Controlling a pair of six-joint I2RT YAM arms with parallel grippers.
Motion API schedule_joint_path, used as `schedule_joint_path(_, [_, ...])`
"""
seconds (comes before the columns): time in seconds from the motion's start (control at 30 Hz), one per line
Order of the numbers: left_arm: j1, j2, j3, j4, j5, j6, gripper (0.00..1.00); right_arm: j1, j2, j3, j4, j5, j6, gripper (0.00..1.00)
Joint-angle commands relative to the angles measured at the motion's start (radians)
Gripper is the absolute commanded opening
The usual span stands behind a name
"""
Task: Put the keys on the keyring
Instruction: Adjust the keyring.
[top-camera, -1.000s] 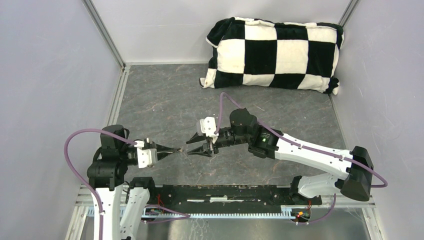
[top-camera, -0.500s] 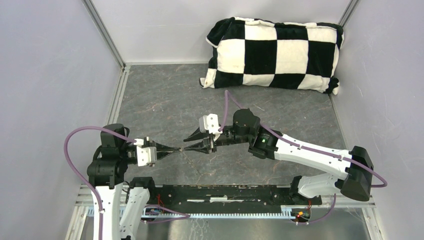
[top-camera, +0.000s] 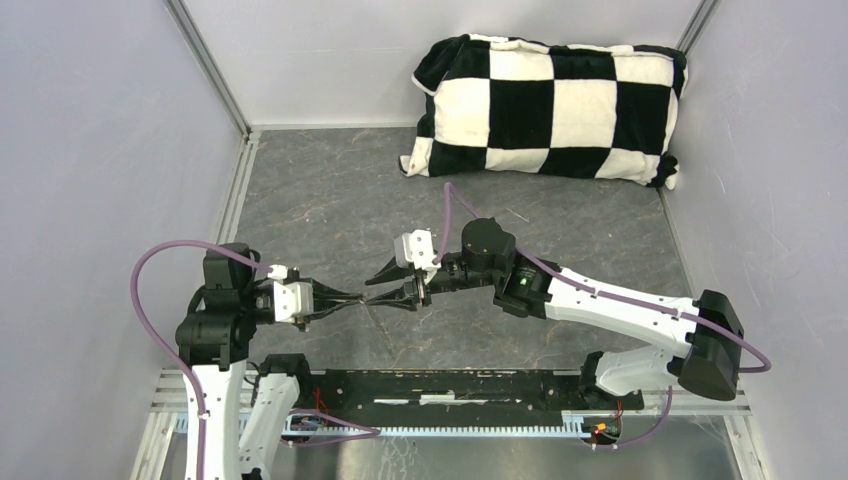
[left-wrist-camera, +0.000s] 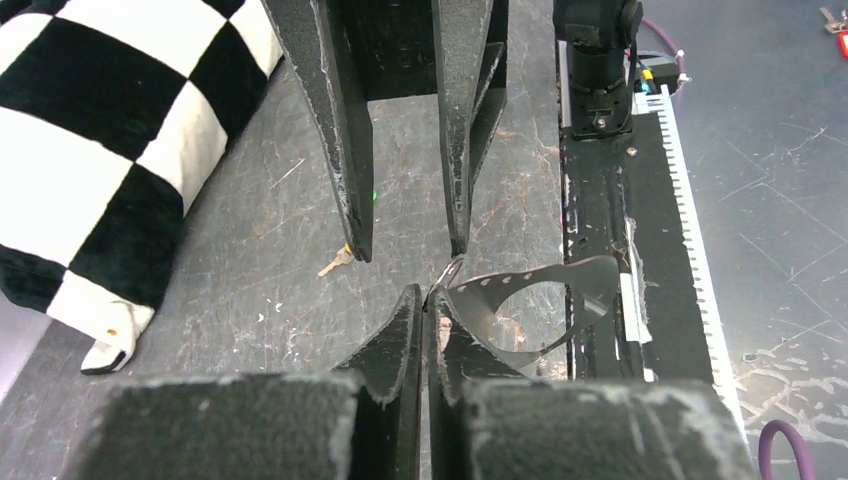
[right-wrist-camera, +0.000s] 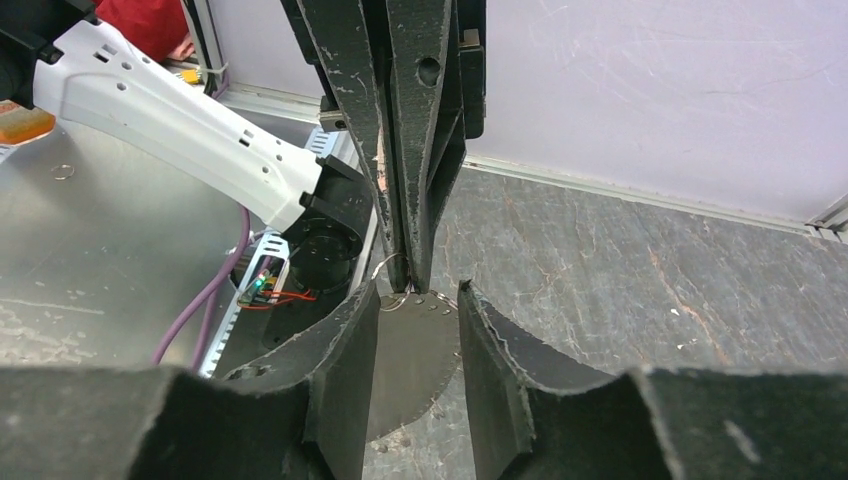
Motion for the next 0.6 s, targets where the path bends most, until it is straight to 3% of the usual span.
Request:
schedule_joint_path(0.0, [0.002,0.001,0.027,0.09,0.059,-0.096,0.02,0.009,0.011,0.035,-0.03,-0.025,-0.004,0.43])
schedule_joint_path(0.57, [0.002,0.004,0.026,0.09,0.037,-0.096,0.02,0.007,-0.048,0.039,-0.115,0.008,-0.044,0.48])
